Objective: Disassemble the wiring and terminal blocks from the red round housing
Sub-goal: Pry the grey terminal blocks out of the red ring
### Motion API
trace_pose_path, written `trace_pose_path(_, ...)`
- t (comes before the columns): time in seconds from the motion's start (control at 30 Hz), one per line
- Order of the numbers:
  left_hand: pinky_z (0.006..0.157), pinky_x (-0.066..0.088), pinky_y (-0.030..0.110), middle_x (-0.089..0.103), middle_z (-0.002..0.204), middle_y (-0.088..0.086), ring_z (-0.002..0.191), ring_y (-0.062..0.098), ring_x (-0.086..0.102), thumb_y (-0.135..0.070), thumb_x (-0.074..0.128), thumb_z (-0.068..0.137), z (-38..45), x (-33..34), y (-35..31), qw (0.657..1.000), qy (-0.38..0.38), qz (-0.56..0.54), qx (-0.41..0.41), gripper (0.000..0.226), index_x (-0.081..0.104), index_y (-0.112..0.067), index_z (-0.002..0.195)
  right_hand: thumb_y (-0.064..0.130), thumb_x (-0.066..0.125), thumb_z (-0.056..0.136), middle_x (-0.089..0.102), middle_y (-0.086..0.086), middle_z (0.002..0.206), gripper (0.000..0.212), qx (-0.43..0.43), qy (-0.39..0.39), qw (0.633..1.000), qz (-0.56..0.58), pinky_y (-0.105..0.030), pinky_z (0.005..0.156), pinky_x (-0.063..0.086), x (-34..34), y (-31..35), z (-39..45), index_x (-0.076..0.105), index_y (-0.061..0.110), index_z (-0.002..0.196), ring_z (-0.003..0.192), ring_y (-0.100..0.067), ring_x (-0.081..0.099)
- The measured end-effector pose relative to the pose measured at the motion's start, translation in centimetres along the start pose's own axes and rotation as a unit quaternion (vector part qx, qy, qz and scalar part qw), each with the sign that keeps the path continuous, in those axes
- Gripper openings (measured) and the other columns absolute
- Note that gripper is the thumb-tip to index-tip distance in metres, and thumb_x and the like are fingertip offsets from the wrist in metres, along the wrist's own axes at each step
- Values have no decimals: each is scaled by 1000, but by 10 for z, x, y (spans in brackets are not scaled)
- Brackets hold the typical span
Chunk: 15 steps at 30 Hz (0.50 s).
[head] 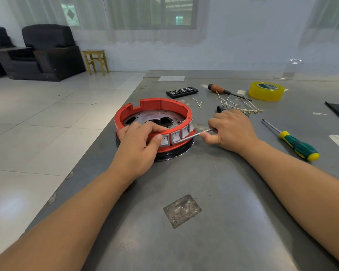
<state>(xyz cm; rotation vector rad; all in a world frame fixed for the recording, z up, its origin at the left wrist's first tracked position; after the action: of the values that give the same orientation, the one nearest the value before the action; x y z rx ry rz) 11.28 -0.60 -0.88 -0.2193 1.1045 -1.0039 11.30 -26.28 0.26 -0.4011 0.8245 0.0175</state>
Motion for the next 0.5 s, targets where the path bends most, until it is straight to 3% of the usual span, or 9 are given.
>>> trace_pose_path(0.13, 98, 30, 33, 56, 106, -12, 118, 18, 36, -38, 47, 107, -1, -1, -1, 1000, -8, -4, 1, 20, 60, -51, 114, 74, 25, 91, 51, -4, 66, 72, -7, 21, 1000, 5, -36, 65, 30, 4, 0, 1, 58, 13, 69, 67, -27, 51)
trace_pose_path(0.23, 101, 27, 32, 61, 110, -10, 114, 11, 37, -45, 40, 100, -1, -3, -4, 1000, -6, 11, 18, 25, 59, -51, 115, 73, 25, 91, 49, -1, 64, 68, -1, 39, 999, 20, -37, 63, 35, 1, 0, -5, 54, 15, 67, 64, -26, 51)
trace_pose_path(0.37, 106, 21, 32, 60, 116, -17, 111, -6, 34, -39, 48, 99, -3, -7, -9, 997, -8, 28, 70, 34, 67, -37, 127, 74, 23, 94, 43, 4, 54, 69, 32, 32, 999, 14, -30, 53, 23, -17, 3, -23, 44, 20, 57, 53, -25, 47)
trace_pose_path(0.5, 110, 24, 37, 56, 117, -27, 119, -7, 35, -36, 54, 98, -5, -9, -9, 994, -17, 43, 98, 37, 68, -34, 133, 76, 15, 95, 48, 5, 53, 73, 78, 45, 996, -16, -28, 49, 30, -29, 5, -47, 43, 20, 57, 51, -22, 47)
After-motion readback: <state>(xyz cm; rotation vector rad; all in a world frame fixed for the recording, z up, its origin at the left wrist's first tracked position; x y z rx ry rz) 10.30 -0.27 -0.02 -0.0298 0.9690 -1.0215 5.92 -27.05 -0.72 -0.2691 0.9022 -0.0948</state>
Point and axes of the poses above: each hand's wrist, its own z-axis towards the middle knuckle, its own x-axis out of the palm, y = z × x, the point moved 7 cm from there along z, towards the middle knuckle
